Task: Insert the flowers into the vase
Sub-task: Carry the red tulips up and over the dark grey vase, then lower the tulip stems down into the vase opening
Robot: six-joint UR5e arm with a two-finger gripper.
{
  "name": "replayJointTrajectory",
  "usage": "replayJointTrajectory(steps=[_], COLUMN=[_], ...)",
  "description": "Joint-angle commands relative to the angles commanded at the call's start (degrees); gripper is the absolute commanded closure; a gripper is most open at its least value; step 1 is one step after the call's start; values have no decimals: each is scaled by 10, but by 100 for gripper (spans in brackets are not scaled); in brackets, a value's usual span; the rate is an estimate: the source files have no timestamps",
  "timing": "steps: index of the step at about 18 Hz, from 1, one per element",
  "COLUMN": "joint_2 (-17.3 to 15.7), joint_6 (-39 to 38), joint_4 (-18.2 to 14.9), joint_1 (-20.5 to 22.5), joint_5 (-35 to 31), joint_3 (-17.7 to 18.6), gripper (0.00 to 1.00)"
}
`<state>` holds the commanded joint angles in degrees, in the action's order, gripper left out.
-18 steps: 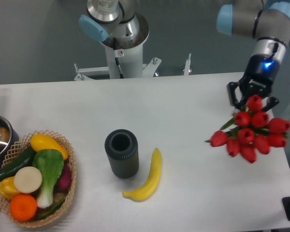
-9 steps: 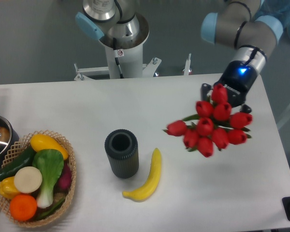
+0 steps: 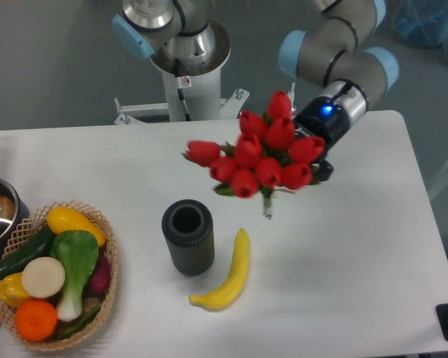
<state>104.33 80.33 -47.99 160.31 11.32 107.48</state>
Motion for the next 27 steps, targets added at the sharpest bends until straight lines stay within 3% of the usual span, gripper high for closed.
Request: replayJointTrajectory(steps=[6, 16, 27], joint_2=[-9, -19, 7], joint_6=[85, 84, 87], joint_4=[0, -4, -3], joint_1=[-19, -52, -62], joint_5=[50, 47, 44], joint_3=[51, 75, 81], gripper=[76, 76, 76])
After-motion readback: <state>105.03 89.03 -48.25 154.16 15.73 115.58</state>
